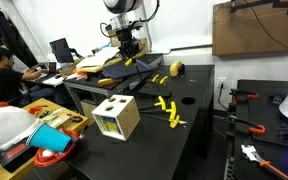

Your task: Remove the wrench from the wooden toy box and put it on the black stand.

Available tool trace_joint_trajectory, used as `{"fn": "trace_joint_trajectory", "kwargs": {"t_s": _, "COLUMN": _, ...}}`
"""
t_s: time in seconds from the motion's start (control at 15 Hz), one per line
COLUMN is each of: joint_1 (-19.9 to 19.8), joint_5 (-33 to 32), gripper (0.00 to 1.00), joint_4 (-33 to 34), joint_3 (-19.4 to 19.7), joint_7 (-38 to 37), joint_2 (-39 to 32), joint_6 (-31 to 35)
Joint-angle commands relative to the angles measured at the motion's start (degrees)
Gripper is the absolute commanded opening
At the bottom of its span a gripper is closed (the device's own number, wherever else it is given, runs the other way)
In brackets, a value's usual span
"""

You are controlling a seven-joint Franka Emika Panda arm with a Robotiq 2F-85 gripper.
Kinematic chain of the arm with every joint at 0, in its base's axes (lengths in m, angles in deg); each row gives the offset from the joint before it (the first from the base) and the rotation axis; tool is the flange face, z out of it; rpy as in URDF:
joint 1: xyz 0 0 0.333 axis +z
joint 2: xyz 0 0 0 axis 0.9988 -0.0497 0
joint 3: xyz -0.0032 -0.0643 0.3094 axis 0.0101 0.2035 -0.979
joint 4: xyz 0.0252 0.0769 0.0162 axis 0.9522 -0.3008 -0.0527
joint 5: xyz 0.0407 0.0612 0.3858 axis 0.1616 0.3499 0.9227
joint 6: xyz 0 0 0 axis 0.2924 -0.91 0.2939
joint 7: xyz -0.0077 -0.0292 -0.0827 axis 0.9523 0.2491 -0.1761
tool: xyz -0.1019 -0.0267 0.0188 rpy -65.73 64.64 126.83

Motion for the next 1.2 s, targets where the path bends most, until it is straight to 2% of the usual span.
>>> {"fn": "trace_joint_trajectory", "kwargs": {"t_s": 0.0, "joint_1": -1.6, "joint_5": 0.1, "gripper": 0.06, "joint_4": -1.8, "joint_3": 0.0, "joint_7": 1.6, "joint_2": 2.5, "joint_6": -0.4}}
{"fn": "trace_joint_trajectory", "kwargs": {"t_s": 0.27, "joint_1": -2.8, "joint_5": 0.1, "gripper": 0.06, "joint_4": -1.9, "joint_3": -0.2, "joint_7": 4.8, "joint_2": 2.5, "joint_6": -1.0}}
{"fn": "trace_joint_trajectory", "kwargs": {"t_s": 0.33, "joint_1": -2.6, "joint_5": -0.4, "gripper": 0.06, "joint_4": 0.0, "joint_3": 0.0, "joint_7": 4.9, "joint_2": 0.1, "joint_6": -1.0}}
{"fn": "trace_joint_trajectory", "kwargs": {"t_s": 1.13, "joint_1": -3.3, "joint_5": -0.7, "gripper": 0.06, "joint_4": -1.0, "joint_3": 0.1, "joint_7": 9.8, "joint_2": -1.0, "joint_6": 0.0}}
